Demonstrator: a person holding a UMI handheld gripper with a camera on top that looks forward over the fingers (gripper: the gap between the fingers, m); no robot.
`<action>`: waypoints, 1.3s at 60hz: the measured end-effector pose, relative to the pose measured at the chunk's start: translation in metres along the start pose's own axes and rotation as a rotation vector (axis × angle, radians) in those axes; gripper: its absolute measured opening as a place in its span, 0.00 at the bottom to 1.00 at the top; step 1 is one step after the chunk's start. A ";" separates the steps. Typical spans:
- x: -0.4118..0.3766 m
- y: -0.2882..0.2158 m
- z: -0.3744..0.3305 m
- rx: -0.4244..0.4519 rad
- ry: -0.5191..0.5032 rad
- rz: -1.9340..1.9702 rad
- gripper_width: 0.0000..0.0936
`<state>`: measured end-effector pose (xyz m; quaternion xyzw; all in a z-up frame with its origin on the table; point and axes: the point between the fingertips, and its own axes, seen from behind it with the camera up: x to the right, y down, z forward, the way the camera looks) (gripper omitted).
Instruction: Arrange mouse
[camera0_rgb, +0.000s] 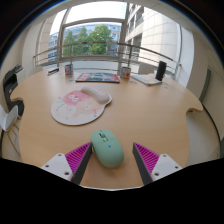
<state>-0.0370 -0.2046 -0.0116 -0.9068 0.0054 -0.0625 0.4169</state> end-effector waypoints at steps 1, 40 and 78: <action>0.000 -0.002 0.003 0.002 -0.003 0.003 0.89; 0.012 -0.071 -0.007 0.037 0.144 0.134 0.42; -0.115 -0.177 0.116 0.069 0.023 0.117 0.44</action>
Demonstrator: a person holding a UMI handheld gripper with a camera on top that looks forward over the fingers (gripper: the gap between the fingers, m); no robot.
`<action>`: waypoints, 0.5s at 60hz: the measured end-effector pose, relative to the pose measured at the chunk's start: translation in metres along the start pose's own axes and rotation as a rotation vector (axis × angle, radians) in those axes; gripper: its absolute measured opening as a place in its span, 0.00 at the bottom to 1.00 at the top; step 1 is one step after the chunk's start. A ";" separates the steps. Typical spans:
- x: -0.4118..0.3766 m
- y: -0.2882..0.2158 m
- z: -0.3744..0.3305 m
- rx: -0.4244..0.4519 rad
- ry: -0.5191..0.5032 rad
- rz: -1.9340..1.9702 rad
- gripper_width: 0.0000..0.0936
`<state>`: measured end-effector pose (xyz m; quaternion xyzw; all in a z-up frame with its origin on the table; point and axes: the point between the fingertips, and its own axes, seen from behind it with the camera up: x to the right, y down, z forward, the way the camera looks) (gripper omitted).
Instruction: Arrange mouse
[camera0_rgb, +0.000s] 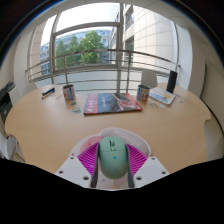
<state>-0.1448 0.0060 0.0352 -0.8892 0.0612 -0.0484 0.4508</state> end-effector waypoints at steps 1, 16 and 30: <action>-0.003 0.005 0.005 -0.013 -0.005 -0.005 0.44; -0.011 0.035 0.014 -0.092 -0.014 -0.046 0.90; -0.017 0.003 -0.069 -0.025 0.011 -0.054 0.91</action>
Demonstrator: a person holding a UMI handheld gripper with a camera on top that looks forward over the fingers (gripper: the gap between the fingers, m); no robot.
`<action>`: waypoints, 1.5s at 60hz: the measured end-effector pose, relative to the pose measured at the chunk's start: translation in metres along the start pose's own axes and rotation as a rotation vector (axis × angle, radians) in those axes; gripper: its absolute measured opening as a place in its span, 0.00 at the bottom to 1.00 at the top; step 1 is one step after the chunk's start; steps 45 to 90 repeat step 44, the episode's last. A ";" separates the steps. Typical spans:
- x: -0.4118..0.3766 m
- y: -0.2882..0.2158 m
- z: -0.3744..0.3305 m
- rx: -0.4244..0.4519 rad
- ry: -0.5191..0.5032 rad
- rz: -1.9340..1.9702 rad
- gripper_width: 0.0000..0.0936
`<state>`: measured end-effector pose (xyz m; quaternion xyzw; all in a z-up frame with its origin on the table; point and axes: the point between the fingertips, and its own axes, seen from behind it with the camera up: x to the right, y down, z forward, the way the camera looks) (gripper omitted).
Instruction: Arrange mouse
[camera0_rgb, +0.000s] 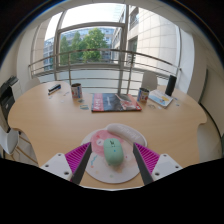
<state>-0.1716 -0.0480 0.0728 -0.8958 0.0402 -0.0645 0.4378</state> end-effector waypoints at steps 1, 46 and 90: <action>-0.001 -0.002 -0.009 0.007 0.002 0.000 0.91; -0.041 0.031 -0.236 0.095 0.053 -0.035 0.91; -0.041 0.031 -0.236 0.095 0.053 -0.035 0.91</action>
